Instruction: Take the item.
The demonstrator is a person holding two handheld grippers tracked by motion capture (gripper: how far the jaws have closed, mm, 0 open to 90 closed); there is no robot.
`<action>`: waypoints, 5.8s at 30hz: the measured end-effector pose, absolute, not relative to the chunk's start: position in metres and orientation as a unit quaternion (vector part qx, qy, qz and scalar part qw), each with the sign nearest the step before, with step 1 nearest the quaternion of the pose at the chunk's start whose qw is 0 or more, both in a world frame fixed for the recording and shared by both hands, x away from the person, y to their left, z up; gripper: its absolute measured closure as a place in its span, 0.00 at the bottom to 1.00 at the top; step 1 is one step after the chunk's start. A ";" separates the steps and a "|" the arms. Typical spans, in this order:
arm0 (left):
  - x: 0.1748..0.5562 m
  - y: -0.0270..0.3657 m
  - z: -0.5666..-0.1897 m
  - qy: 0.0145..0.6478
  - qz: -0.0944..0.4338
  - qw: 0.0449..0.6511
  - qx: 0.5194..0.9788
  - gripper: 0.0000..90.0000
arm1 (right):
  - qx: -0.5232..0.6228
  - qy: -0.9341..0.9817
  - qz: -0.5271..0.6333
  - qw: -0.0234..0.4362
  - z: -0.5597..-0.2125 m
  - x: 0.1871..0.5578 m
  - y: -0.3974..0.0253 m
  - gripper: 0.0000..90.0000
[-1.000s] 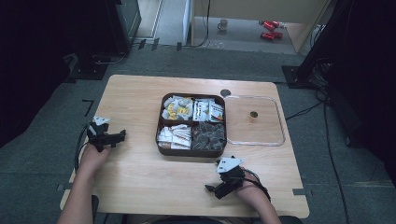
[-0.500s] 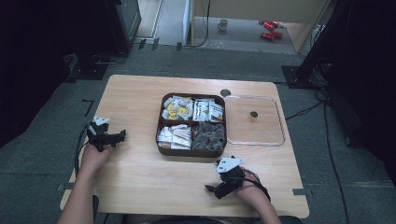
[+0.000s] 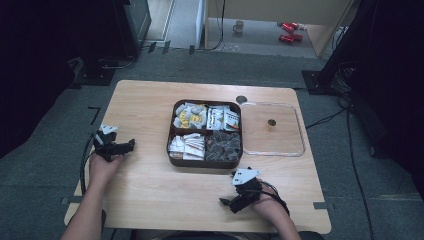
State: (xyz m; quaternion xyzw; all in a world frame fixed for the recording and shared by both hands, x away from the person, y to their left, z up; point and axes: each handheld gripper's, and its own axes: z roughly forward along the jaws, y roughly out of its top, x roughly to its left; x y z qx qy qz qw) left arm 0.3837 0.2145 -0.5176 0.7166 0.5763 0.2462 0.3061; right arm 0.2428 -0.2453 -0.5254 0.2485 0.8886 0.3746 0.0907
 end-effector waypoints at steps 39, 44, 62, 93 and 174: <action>0.388 0.216 -0.498 0.563 0.188 0.324 0.737 0.39 | 0.249 0.889 0.375 0.091 -0.525 0.243 -0.245 0.00; 0.387 0.211 -0.496 0.548 0.158 0.337 0.749 0.43 | 0.248 0.889 0.375 0.091 -0.525 0.243 -0.245 0.00; 0.378 0.181 -0.472 0.480 0.127 0.373 0.784 0.48 | 0.248 0.889 0.374 0.091 -0.525 0.243 -0.245 0.00; 0.377 0.105 -0.434 0.373 0.092 0.403 0.831 0.56 | 0.251 0.888 0.374 0.092 -0.525 0.242 -0.245 0.00; 0.421 0.030 -0.456 0.310 0.048 0.376 0.872 1.00 | 0.265 0.884 0.373 0.098 -0.525 0.239 -0.246 0.00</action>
